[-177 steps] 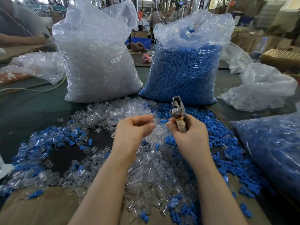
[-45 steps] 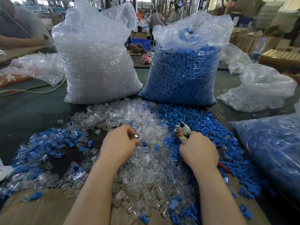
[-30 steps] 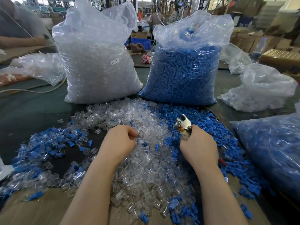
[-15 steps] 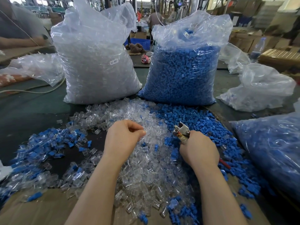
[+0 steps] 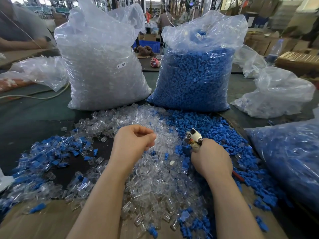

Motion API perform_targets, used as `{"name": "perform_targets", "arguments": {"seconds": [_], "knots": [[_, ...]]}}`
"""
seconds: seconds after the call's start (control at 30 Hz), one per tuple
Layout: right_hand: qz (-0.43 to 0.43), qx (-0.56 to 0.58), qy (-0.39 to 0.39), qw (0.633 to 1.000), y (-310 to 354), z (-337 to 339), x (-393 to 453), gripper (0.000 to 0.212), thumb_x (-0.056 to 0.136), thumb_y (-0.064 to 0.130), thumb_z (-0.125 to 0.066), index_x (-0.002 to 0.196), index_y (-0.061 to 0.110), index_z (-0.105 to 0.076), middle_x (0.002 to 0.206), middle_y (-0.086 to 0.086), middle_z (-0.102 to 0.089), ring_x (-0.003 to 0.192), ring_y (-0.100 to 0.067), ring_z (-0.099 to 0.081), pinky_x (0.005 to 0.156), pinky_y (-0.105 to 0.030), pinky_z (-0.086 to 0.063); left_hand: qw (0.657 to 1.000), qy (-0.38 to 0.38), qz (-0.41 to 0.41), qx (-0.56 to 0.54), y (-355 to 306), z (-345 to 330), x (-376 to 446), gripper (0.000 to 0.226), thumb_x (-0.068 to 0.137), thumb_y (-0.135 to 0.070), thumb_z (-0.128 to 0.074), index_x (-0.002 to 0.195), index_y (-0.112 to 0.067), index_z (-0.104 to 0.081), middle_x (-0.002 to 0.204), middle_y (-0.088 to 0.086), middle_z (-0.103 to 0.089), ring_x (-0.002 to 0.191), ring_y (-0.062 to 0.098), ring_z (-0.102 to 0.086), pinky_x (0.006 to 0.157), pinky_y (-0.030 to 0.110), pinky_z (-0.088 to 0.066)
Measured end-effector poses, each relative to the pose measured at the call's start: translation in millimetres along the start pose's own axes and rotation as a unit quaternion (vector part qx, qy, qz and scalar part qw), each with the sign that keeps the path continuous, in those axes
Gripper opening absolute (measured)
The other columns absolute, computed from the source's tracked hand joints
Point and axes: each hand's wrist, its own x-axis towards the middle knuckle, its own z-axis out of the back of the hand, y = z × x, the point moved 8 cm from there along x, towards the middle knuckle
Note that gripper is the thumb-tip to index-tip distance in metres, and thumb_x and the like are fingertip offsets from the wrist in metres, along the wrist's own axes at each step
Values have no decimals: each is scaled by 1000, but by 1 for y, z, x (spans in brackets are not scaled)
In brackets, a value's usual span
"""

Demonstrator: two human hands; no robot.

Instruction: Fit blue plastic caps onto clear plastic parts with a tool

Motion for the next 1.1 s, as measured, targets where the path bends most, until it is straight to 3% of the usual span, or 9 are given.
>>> {"name": "perform_targets", "arguments": {"seconds": [0.17, 0.27, 0.33, 0.6, 0.73, 0.93, 1.1], "knots": [[29, 119, -62, 991, 6, 15, 2, 22, 90, 42, -59, 90, 20, -55, 76, 2, -57, 72, -23, -54, 62, -34, -41, 997, 28, 21, -76, -4, -7, -3, 8, 84, -7, -76, 90, -10, -72, 76, 3, -76, 74, 16, -75, 64, 21, -56], [54, 295, -53, 953, 15, 16, 1, 15, 85, 38, -70, 84, 24, -64, 78, 5, -65, 76, -19, -61, 70, -37, -51, 992, 30, 26, -121, -7, -10, -5, 10, 82, -5, -77, 91, -7, -72, 77, 6, -77, 74, 17, -75, 64, 21, -58], [70, 342, -65, 935, 21, 18, -3, 16, 84, 36, -74, 80, 24, -65, 76, 5, -67, 74, -17, -61, 73, -39, -53, 990, 29, 23, -138, -10, -13, -7, 10, 81, -4, -77, 90, -6, -72, 76, 8, -76, 72, 17, -75, 62, 20, -58], [182, 381, -55, 905, 40, 20, -15, 6, 88, 20, -70, 94, 21, -69, 83, 6, -70, 80, -15, -65, 79, -45, -54, 994, 18, -4, -106, -18, -22, -12, 6, 82, -6, -77, 85, -9, -73, 71, 4, -76, 69, 14, -74, 62, 20, -58], [192, 394, -70, 896, 42, 23, -16, 7, 87, 16, -71, 94, 16, -69, 86, 1, -71, 84, -22, -66, 80, -49, -53, 994, 11, -12, -108, -23, -24, -14, 7, 81, -5, -78, 81, -11, -74, 68, 4, -75, 67, 14, -74, 58, 19, -56], [181, 403, -112, 890, 40, 26, -19, 11, 83, 19, -75, 90, 19, -65, 79, 7, -69, 79, -19, -65, 77, -47, -54, 996, 14, -27, -89, -29, -29, -17, 11, 80, -5, -78, 77, -15, -75, 66, 4, -74, 64, 12, -73, 57, 18, -54], [176, 392, -134, 893, 40, 28, -20, 16, 81, 22, -75, 82, 28, -60, 72, 15, -65, 72, -6, -60, 70, -40, -52, 996, 7, -44, -71, -32, -30, -19, 13, 80, -6, -78, 76, -18, -76, 66, 2, -74, 66, 13, -73, 62, 23, -58]]}}
